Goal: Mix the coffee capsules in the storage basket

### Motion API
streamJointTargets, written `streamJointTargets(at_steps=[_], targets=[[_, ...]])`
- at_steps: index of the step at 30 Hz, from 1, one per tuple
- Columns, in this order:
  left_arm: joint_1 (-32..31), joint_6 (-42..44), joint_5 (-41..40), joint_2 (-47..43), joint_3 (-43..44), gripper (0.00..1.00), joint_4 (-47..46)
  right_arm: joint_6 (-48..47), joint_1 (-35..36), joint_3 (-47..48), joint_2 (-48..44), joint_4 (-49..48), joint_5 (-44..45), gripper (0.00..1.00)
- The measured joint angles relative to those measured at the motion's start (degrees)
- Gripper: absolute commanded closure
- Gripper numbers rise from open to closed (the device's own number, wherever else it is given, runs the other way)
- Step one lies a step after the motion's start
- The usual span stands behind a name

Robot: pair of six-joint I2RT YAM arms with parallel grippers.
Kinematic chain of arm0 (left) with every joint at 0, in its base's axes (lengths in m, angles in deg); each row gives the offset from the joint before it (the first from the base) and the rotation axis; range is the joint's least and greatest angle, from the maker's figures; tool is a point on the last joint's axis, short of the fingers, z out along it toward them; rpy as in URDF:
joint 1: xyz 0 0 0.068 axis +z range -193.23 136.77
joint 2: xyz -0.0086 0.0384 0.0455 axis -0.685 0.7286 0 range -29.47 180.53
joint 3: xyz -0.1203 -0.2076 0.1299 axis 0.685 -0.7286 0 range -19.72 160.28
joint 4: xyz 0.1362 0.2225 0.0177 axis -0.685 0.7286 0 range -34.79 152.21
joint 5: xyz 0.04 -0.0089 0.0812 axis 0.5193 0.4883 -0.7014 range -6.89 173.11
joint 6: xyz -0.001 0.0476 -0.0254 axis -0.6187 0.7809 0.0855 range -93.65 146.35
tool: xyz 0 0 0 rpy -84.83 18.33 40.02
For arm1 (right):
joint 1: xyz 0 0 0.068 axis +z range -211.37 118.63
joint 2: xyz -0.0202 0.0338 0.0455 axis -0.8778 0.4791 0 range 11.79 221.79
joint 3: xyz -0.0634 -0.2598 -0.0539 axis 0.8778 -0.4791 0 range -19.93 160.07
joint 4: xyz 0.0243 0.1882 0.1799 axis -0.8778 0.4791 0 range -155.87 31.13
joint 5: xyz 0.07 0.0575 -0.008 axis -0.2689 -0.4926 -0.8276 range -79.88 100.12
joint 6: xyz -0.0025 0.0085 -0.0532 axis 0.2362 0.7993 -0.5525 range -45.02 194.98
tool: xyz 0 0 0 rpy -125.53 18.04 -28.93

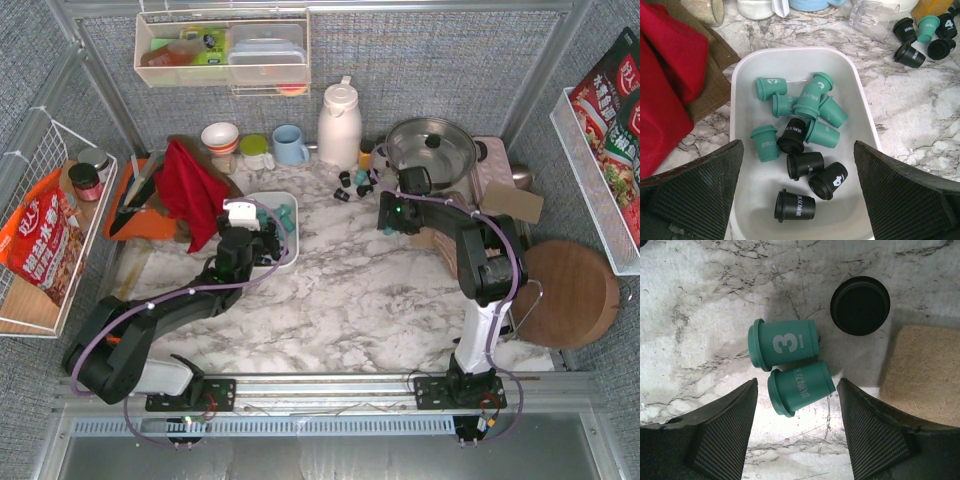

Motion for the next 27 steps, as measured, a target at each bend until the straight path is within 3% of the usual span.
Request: streamJointTargets(at_steps=[8, 15, 27], targets=[[0.0, -0.59, 0.46, -0.17, -0.24, 0.01, 0.0, -1.46, 0.7, 4.74, -0.83, 6.08, 1.27, 0.25], [0.0, -1.01, 1.31, -0.74, -1.42, 0.01, -0.39, -10.6, 0.74, 13.16, 0.98, 14.38, 2.8, 0.25], [0.0, -0.7, 0.92, -3.58, -3.39, 0.01, -0.44, -19.02, 0.66, 16.26, 6.38, 20.17, -0.37, 0.27]])
